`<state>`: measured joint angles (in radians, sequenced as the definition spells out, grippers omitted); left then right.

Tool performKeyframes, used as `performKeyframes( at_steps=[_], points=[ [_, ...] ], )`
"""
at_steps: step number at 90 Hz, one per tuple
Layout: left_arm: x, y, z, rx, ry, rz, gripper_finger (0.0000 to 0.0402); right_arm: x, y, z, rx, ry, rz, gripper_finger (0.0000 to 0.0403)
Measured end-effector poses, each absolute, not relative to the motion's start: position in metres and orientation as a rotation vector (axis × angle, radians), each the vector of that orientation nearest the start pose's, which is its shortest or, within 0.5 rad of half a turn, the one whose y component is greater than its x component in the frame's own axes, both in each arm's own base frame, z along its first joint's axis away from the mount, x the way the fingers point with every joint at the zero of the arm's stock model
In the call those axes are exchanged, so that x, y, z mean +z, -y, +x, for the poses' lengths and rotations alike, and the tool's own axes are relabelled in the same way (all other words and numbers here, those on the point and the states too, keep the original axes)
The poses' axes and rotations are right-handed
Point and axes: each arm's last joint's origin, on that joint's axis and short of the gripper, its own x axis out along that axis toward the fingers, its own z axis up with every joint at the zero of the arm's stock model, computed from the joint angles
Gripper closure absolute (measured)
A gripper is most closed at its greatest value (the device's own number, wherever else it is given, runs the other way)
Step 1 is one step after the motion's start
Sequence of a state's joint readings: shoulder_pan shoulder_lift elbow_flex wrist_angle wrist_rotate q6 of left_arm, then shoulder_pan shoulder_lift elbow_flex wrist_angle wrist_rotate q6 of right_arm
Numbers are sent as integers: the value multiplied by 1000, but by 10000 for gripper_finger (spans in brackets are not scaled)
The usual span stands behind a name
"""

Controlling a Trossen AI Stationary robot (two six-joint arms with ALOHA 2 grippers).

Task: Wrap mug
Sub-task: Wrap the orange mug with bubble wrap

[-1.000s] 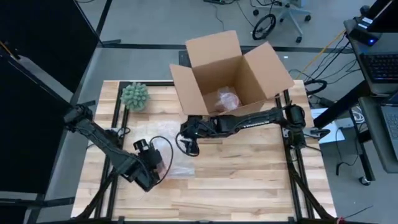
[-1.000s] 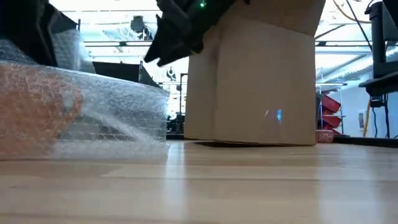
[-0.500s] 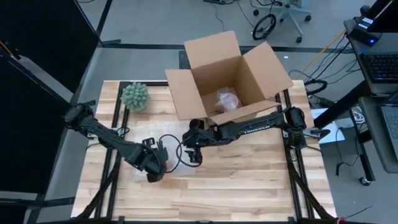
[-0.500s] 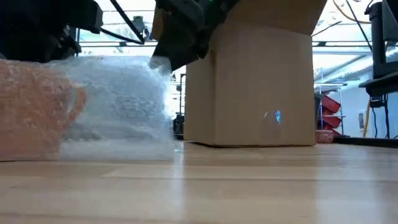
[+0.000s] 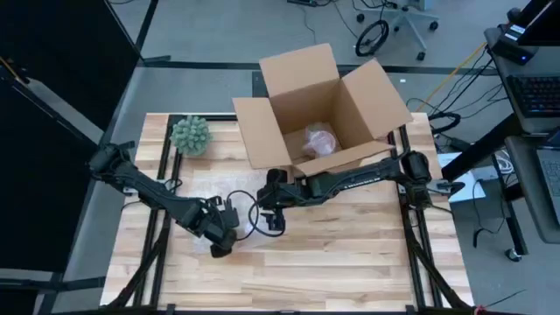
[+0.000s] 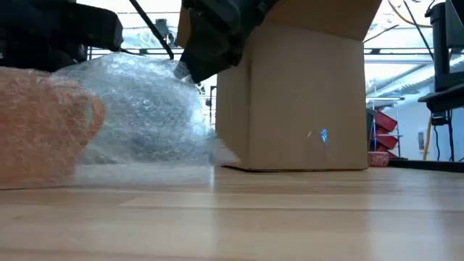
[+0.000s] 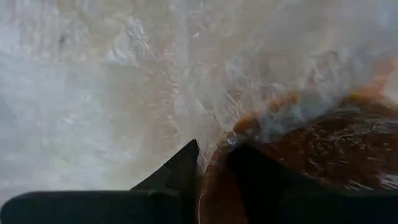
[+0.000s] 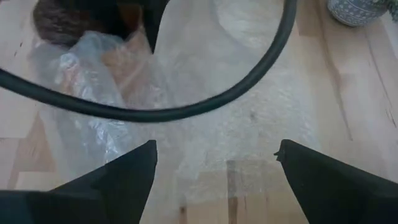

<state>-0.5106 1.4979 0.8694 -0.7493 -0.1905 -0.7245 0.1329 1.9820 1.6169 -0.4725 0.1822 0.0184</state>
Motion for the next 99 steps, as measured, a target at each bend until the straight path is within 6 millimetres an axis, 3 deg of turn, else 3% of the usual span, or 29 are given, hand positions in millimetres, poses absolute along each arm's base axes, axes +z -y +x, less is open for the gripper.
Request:
performKeyframes(
  at_steps=[26,48,61,72,86,99],
  points=[
    [171,122,228,168,-1268,-137,300,211,-54,423,-53,-948,-119,81],
    [150,130,241,80,-1292,-101,296,184,-68,407,-50,-1042,-104,81],
    [151,134,247,-7,-1246,-82,297,176,-77,400,-53,-1076,-85,81],
    [152,139,251,-78,-1195,-83,317,174,-86,397,-55,-1080,-64,81],
    [153,146,256,-193,-1119,-12,377,173,-100,392,-46,-1094,-56,81],
    [152,148,259,-208,-1097,-2,387,171,-115,382,-45,-1153,-57,81]
  ],
)
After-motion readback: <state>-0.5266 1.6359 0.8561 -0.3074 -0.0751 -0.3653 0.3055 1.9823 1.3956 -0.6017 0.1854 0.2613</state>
